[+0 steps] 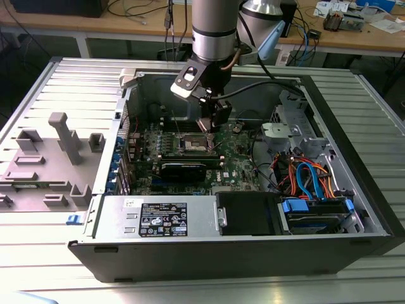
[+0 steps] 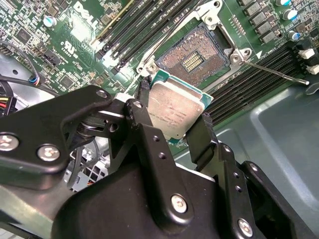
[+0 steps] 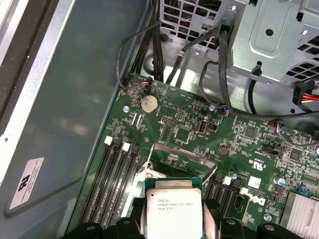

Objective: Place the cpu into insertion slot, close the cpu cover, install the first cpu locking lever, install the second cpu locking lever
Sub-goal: 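Place the cpu into insertion slot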

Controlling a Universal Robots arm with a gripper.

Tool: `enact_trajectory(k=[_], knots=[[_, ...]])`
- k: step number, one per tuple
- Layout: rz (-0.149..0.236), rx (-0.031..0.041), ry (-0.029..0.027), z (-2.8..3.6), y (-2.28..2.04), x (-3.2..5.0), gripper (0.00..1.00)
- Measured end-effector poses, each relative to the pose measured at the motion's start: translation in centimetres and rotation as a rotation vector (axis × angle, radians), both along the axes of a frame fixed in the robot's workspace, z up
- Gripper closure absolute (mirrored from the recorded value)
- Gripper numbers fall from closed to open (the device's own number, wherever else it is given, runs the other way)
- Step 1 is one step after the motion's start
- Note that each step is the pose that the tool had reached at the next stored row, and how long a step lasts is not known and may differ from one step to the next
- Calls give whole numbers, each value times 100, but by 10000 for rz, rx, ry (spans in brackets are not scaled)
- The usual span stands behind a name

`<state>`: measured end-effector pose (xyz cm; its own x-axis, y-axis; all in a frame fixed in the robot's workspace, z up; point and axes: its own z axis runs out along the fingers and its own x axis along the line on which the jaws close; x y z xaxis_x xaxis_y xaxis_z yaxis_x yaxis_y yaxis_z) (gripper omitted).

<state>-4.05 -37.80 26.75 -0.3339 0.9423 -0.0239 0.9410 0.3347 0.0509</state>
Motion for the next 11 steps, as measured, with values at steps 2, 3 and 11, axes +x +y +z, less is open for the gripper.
enact_trajectory(k=[2,3,11], knots=[[-27,-4,1,-1,0,0,45],[-37,-6,0,-1,0,0,45],[-179,-27,0,-7,0,0,45]])
